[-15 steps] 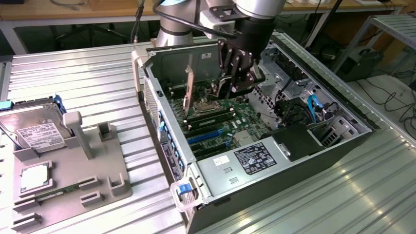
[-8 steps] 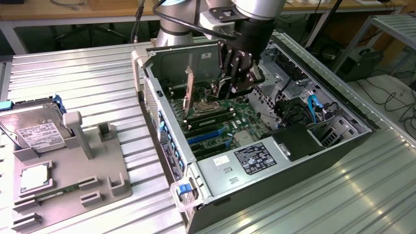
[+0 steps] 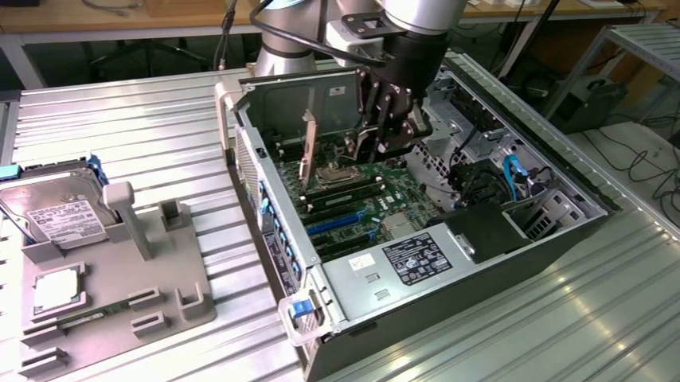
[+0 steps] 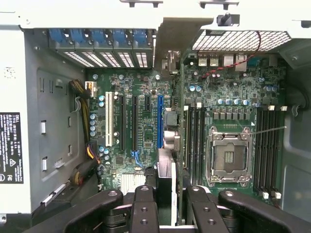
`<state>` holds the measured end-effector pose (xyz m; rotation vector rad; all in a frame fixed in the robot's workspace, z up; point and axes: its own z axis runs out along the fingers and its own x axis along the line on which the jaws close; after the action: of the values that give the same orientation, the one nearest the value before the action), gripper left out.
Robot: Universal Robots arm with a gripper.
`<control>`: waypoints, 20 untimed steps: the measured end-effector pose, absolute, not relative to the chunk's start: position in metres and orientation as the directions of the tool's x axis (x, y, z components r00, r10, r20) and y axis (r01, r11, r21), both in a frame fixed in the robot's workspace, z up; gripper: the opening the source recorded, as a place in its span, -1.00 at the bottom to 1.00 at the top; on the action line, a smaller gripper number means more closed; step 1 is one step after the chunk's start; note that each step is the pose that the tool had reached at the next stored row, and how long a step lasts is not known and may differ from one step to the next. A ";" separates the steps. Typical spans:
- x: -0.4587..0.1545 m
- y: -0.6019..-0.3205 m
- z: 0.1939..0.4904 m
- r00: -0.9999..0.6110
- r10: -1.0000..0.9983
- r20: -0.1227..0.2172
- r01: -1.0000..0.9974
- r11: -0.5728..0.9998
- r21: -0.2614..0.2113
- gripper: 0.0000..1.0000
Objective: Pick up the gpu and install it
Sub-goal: 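Insert the gpu into the slot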
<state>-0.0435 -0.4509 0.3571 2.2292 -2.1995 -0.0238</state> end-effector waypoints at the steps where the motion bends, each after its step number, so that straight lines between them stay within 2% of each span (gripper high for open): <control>1: -0.043 -0.451 0.357 0.013 -1.000 -0.004 -1.000 -0.013 0.018 -0.44; 20: -0.043 -0.451 0.353 0.013 -1.000 -0.004 -1.000 -0.013 0.018 -0.44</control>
<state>-0.0435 -0.4509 0.3534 2.2293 -2.1996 -0.0239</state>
